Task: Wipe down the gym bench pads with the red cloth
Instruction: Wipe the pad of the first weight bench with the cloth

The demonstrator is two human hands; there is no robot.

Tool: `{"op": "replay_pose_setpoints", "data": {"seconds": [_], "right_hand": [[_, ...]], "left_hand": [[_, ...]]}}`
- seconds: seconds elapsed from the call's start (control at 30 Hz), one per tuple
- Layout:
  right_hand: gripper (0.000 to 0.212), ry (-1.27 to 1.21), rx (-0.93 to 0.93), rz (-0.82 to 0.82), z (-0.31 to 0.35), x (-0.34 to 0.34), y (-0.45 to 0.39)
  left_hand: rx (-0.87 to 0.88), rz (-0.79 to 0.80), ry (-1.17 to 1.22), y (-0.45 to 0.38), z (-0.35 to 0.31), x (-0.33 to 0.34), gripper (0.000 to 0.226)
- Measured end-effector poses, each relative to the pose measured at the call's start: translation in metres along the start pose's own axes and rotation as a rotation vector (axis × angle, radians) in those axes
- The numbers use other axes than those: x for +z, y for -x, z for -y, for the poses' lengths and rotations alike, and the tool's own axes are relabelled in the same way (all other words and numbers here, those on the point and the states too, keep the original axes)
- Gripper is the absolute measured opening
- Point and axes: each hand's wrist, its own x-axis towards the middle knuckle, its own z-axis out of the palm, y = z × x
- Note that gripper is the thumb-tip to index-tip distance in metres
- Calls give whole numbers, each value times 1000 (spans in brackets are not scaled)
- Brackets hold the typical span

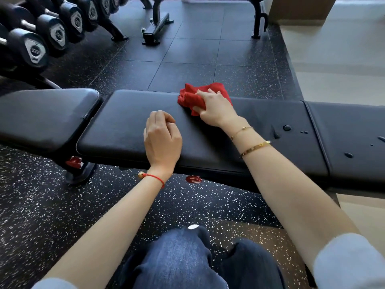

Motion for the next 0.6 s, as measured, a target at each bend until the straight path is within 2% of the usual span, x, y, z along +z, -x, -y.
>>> {"op": "replay_pose_setpoints", "data": {"seconds": [0.13,0.27,0.37,0.5,0.6], "right_hand": [[48,-14,-157,65,33,20,8],[55,-57,-221,104,15,13,40],[53,-29,-138,61,-19,-6,49],[49,43,108,-16,-67,-35,39],[48,58,211,-44,-75,-42,41]], "left_hand": [[3,-5,-8,-1,3,0,10],[30,-14,-6,0,4,0,10],[15,-20,-2,0,5,1,12],[15,0,-24,2,4,1,14],[9,8,-37,3,1,2,14]]}}
